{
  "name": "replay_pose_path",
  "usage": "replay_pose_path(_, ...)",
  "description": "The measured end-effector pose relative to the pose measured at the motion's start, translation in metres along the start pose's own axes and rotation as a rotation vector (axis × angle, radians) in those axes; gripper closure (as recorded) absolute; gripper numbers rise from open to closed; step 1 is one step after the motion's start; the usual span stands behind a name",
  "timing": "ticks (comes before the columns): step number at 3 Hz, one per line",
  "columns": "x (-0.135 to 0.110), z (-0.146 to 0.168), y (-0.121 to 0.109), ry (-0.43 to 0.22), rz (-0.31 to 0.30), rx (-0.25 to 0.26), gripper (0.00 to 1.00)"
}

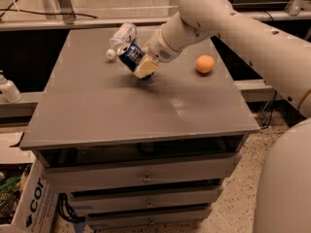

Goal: Knock pepsi can over

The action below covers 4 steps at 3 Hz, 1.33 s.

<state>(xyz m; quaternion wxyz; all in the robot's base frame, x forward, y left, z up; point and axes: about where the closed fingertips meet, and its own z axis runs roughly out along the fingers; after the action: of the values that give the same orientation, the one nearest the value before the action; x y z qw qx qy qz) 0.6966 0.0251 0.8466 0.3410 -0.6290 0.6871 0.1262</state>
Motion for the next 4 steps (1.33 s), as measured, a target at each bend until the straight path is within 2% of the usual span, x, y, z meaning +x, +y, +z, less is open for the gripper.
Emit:
replay_pose_path(1, 0.017, -0.013, -0.011, 0.094, -0.024, 0.042, 1.00)
replay_pose_path(2, 0.024, -0.033, -0.025, 0.137, -0.040, 0.096, 1.00)
replay_pose_path(3, 0.020, -0.055, -0.036, 0.157, -0.072, 0.142, 1.00)
replay_pose_path(4, 0.013, -0.060, -0.042, 0.209, -0.155, 0.108, 1.00)
